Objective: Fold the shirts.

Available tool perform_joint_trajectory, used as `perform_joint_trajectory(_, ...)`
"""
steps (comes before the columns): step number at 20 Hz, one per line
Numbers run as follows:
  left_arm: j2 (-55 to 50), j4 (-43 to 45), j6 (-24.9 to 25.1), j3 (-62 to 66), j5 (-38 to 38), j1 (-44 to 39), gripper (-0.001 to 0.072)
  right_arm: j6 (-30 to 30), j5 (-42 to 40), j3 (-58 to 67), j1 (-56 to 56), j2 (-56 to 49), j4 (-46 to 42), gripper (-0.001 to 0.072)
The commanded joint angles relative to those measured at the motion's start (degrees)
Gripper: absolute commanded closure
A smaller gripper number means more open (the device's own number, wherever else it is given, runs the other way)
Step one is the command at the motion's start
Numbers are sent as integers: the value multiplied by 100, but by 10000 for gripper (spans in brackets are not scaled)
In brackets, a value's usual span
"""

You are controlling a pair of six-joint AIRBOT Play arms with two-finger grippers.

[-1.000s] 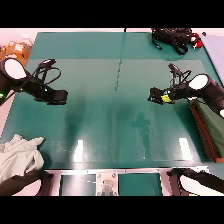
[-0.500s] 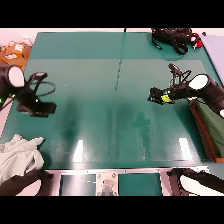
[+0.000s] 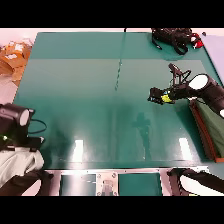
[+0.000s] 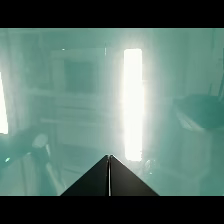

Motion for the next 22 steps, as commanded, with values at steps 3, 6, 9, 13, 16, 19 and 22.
perform_joint_trajectory(3,42,199,236,-1010,348,2,-13,2,0,-2,7,-4,0,699)
perform_joint_trajectory(6,22,448,520,-999,922,4,227,0,0,-2,7,-4,0,699)
perform_joint_trajectory(9,22,455,772,-966,1427,4,688,2,0,-2,7,-4,0,699)
perform_joint_trajectory(13,22,76,1248,70,1244,2,690,2,0,-2,7,-4,0,699)
perform_joint_trajectory(16,22,-892,1624,1587,1196,-4,691,2,0,-2,7,-4,0,699)
perform_joint_trajectory(19,22,-1902,1738,3051,1432,-131,691,2,0,-2,7,-4,0,699)
perform_joint_trajectory(22,-26,-2065,1740,4024,1862,-1163,691,2,0,-2,7,-4,0,699)
